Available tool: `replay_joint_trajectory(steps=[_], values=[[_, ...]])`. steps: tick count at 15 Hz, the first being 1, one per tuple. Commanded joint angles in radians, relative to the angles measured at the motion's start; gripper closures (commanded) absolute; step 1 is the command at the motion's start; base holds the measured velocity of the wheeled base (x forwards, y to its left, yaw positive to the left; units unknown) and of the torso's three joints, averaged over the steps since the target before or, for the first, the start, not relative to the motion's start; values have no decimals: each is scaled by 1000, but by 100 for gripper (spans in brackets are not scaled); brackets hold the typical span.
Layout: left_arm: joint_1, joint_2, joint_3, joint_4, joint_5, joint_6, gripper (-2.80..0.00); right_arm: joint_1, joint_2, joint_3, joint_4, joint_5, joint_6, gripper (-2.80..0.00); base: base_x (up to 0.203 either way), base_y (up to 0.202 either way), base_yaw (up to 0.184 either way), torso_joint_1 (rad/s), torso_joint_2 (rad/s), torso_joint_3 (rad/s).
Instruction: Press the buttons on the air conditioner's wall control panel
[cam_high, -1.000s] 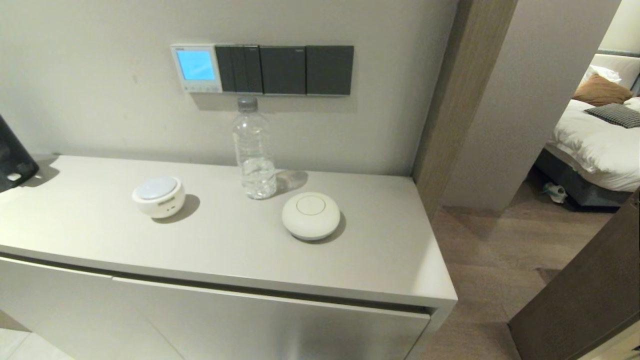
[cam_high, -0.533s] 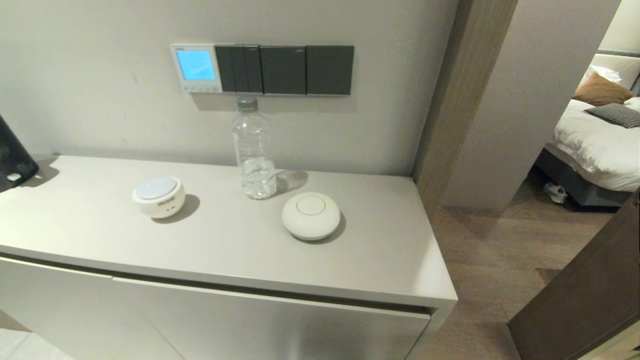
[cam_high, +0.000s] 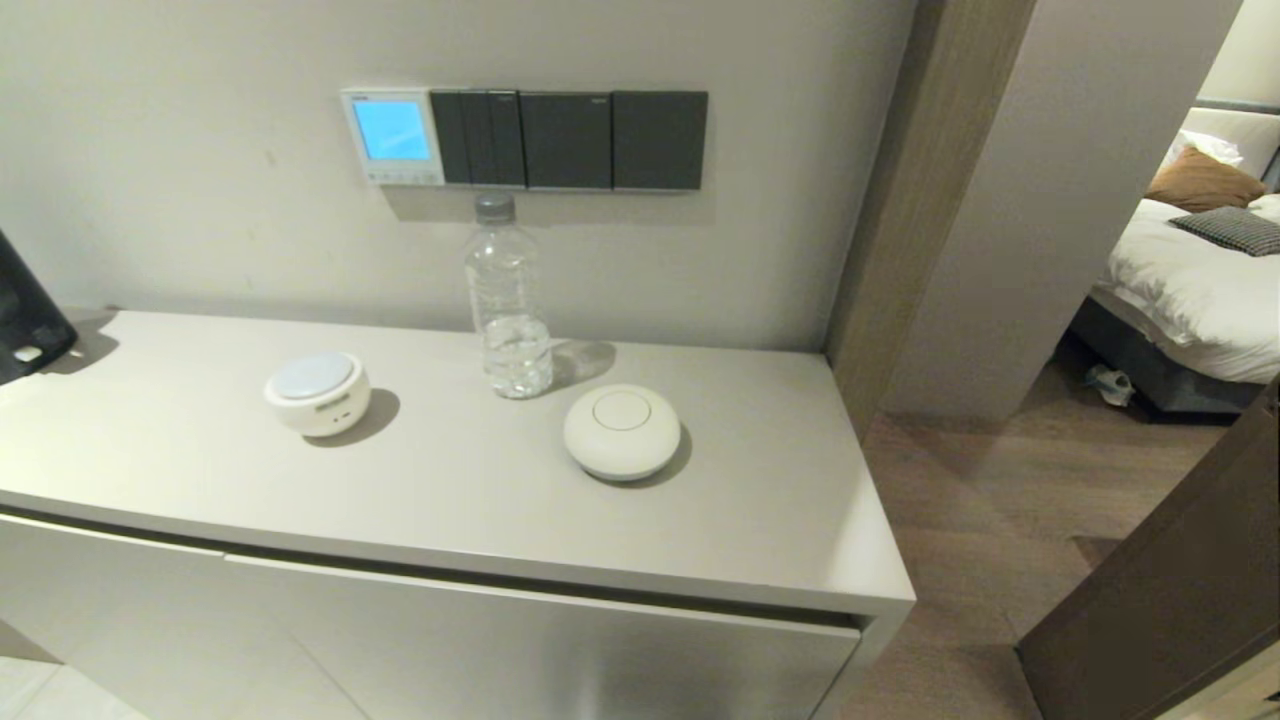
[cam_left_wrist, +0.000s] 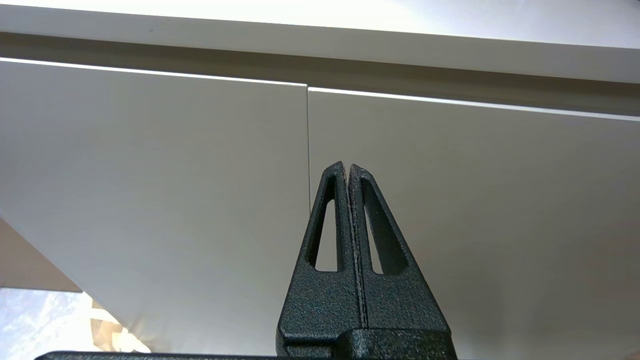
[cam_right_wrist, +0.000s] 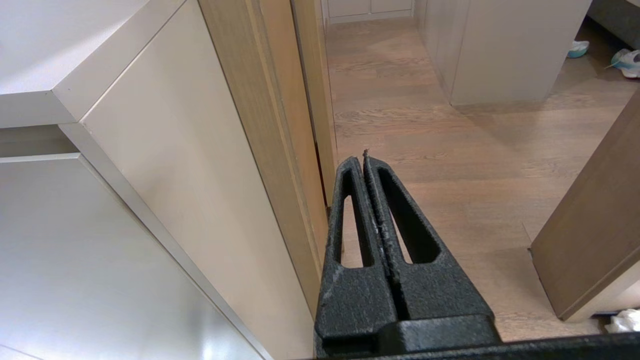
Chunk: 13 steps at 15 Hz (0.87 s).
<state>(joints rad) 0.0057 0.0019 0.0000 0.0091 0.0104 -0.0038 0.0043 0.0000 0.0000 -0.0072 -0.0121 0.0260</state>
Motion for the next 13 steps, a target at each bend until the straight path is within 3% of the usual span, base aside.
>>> replay_joint_trajectory(steps=[1, 13], values=[[0, 0, 0, 0, 0, -1, 0, 0, 1, 3, 0, 0, 0, 0, 0, 0, 0, 0, 0, 0], [0, 0, 0, 0, 0, -1, 0, 0, 0, 3, 0, 0, 0, 0, 0, 0, 0, 0, 0, 0]])
